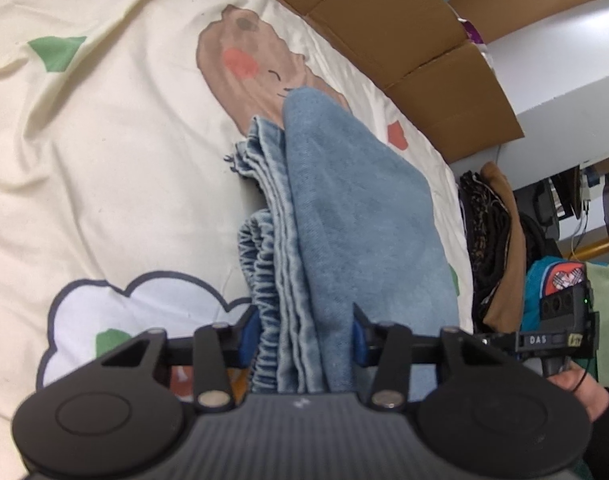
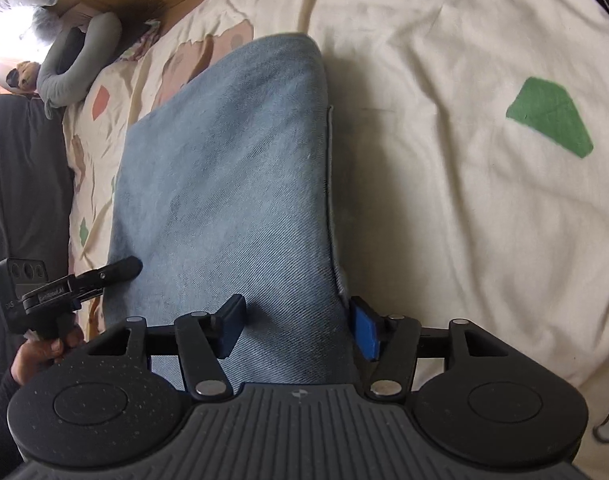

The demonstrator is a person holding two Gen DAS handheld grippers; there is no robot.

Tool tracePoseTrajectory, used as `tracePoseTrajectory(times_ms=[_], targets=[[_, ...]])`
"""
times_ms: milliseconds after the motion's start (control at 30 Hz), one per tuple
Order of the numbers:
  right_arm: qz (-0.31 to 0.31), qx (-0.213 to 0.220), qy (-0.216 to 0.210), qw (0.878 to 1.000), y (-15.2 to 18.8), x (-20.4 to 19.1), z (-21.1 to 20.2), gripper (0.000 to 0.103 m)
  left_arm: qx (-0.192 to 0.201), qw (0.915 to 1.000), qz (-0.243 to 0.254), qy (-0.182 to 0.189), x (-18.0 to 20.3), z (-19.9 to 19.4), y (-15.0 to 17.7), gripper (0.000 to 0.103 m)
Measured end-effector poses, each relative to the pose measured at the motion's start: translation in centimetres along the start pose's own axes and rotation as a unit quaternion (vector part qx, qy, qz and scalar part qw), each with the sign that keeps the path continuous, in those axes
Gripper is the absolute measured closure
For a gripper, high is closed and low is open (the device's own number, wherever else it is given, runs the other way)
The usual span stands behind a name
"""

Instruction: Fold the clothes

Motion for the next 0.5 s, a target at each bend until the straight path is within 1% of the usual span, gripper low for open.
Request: tracePoseTrajectory(times_ms=[33,67,100,133,167,300,433,500], targets=[[0.002,0.006,-0.001,1.0,-0.2,0.3,-0.1,0.041,-0.001,1.0,-0.003,0.003,0.0,0.0,-0.1,0.051],[0.008,0.01,-0.006,1.0,-0.4,0.6,-0.1,0.041,-0.002,0.9999,-0.009,0.005,-0.1,0.1,-0.1,0.045],[0.014,0.014,-0.013,1.0,-0.8,0.9,0.0,0.041,-0.003,0.9998,-0.019,0.006,-0.4,0.3,-0.1,0.041],[0.019,0.017,-0.022,0.999,-1.0,1.1,0.2,0.041,-0.004,0.9996,-0.029,0.006,-0.8,0.5,-0.1,0.033],[0.023,0.021,-0.03,0.999,-1.2,1.3,0.3,0.041,-0.004,0.9993,-0.036,0.007,-1.0,0.7,0.0,0.031],[0.042,0.026,-0.066,0.997,-1.7,1.7,1.5,0.041,-0.003,0.9978,-0.057,0.034,-1.4,1.4,0.0,0.031],[0.038,0.045,-0.083,0.995,-2.4,1.6,2.3,0.041,-0.008,0.9973,-0.052,0.05,-1.1,2.1,-0.3,0.031],[0.041,0.045,-0.092,0.994,-2.6,1.4,2.6,0.043,-0.01,0.9968,-0.053,0.058,-1.0,2.4,-0.4,0.033]])
Point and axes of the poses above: each gripper's, at about its wrist camera, not at the fingertips, and z roughly the way its jaws point, x to its right, y to its underside, the point moved 9 cm from there along z, roughly the way its jaws point, and after that the axes turned 3 degrees about -z, right-handed, at the moved point
